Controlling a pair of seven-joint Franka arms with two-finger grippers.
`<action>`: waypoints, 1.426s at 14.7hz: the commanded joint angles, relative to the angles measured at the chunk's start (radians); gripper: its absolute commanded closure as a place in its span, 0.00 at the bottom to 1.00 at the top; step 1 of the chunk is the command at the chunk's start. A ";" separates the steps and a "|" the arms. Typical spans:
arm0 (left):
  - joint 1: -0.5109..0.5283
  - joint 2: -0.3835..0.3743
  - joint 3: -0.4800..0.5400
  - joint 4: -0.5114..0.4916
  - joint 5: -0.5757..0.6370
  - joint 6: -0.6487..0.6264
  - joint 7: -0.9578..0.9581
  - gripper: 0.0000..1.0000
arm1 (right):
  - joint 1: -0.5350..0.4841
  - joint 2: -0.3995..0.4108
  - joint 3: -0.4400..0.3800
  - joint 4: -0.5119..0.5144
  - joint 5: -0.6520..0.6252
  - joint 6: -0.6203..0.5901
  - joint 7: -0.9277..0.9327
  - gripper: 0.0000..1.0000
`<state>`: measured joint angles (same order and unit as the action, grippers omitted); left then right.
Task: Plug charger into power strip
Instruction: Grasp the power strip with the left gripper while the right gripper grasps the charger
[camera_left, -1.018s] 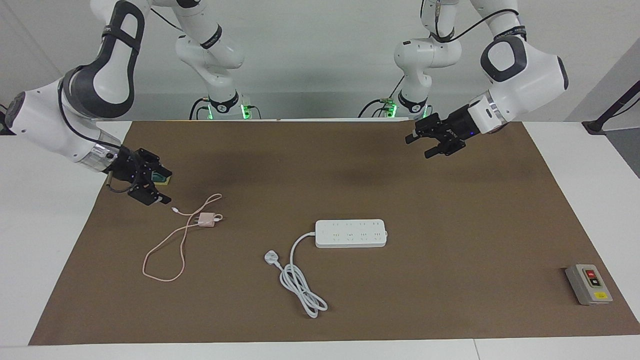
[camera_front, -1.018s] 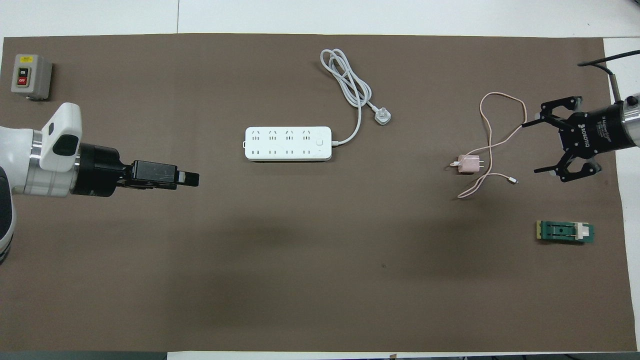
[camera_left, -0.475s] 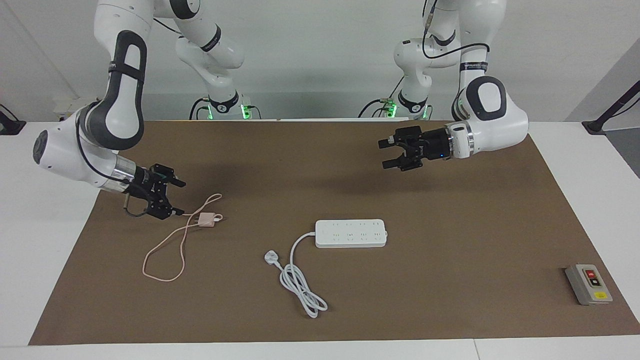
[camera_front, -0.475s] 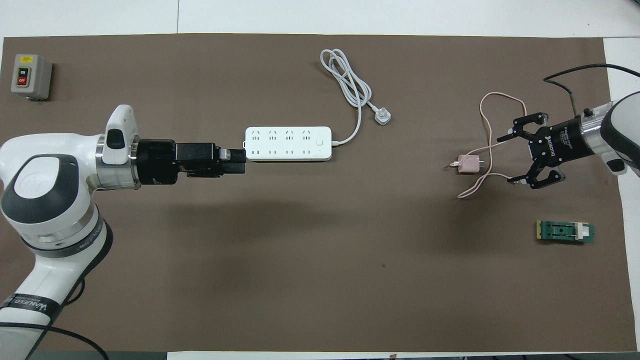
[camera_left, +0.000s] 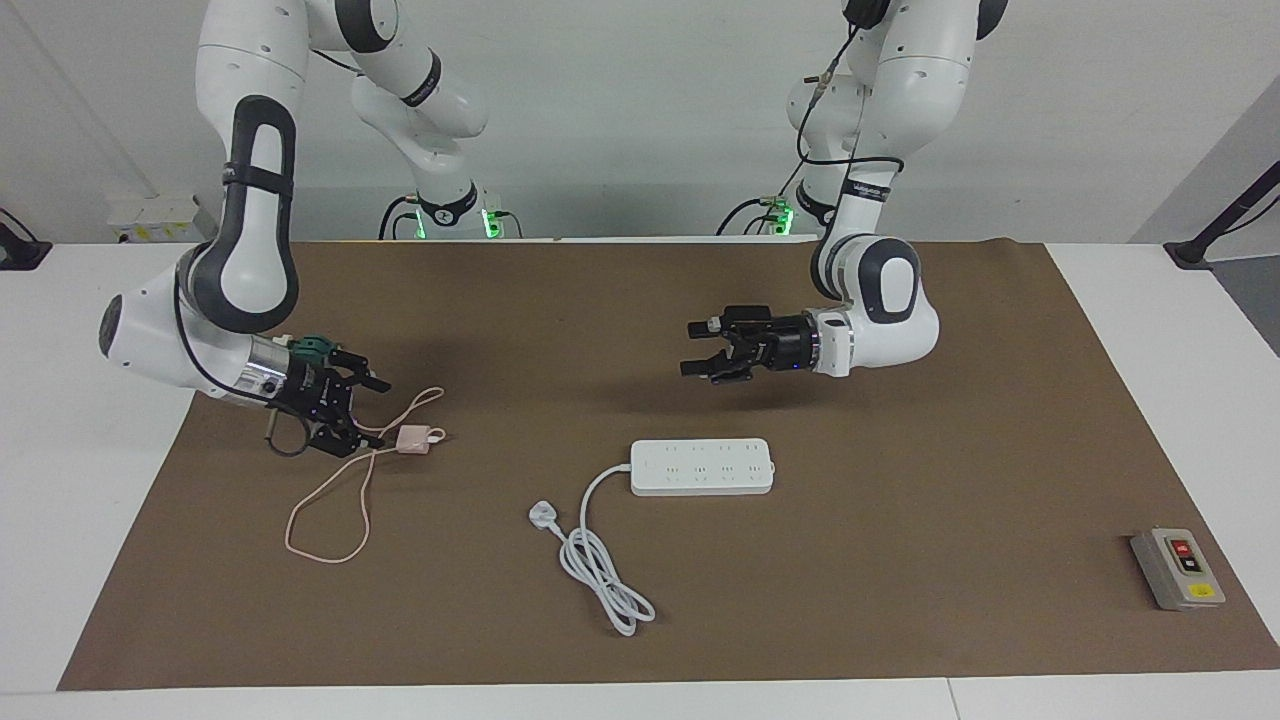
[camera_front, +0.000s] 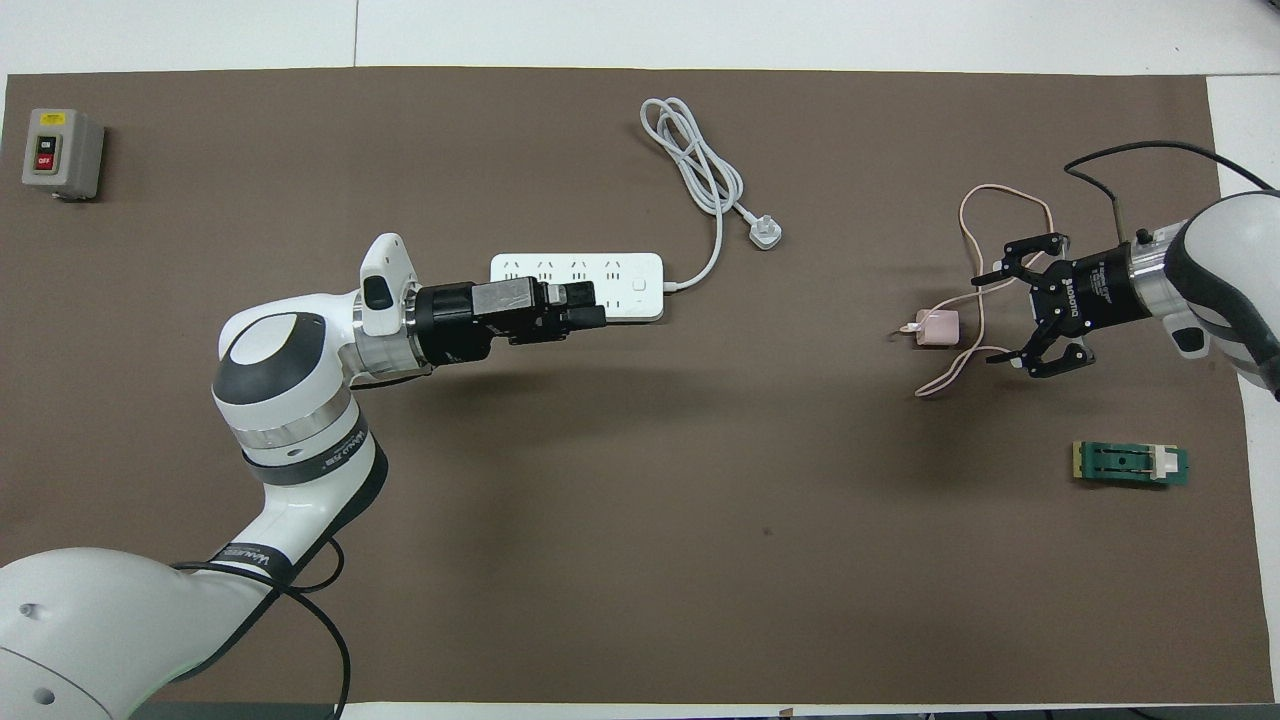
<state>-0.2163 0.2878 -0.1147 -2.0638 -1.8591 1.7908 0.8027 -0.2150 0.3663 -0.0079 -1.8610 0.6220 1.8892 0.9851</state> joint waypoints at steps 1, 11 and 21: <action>-0.043 0.004 0.012 0.048 -0.043 0.016 0.001 0.00 | -0.004 0.009 0.006 -0.032 0.032 0.042 -0.054 0.00; -0.068 0.017 0.013 0.037 -0.041 0.153 -0.002 0.00 | 0.028 0.049 0.006 -0.035 0.070 0.120 -0.117 0.00; -0.081 0.014 -0.005 0.014 -0.049 0.165 -0.008 0.00 | 0.026 0.060 0.006 -0.060 0.105 0.126 -0.155 0.00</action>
<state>-0.2843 0.3099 -0.1241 -2.0421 -1.8867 1.9523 0.7996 -0.1824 0.4320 -0.0070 -1.9024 0.6942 1.9964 0.8637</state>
